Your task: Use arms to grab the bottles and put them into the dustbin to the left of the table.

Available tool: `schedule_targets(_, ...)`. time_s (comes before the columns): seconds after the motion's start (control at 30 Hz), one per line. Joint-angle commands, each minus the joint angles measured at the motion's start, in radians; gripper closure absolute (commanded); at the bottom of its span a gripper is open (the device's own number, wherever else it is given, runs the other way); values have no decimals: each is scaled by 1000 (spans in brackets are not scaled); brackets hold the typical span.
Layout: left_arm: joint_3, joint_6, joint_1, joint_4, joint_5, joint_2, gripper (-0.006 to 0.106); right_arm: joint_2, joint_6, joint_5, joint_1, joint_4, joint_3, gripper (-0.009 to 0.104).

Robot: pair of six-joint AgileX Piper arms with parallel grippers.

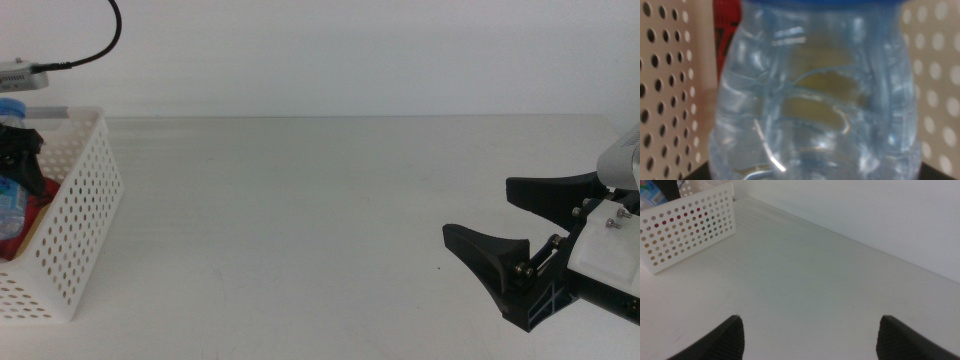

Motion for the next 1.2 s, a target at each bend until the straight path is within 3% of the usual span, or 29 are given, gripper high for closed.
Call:
schedule_targets(0.0,-39,-4,2,-3,-60,-49,105,-9,-13,-62,-4,-7,-23,20)
schedule_targets(0.27,-39,-9,2,23,-68,-22,105,-9,-13,-62,-4,-7,-23,20)
schedule_targets(0.43,-39,-8,2,-7,-47,9,97,-9,-13,-62,-4,-7,-23,20)
schedule_targets(0.63,-39,6,1,-14,-50,23,67,-9,-13,-62,-4,-7,-23,20)
schedule_targets(0.87,-41,62,1,-15,-29,22,13,-9,-13,-62,-4,-7,-23,20)
schedule_targets(1.17,-41,70,-28,-21,1,-25,10,-9,-13,-62,-4,-7,-23,20)
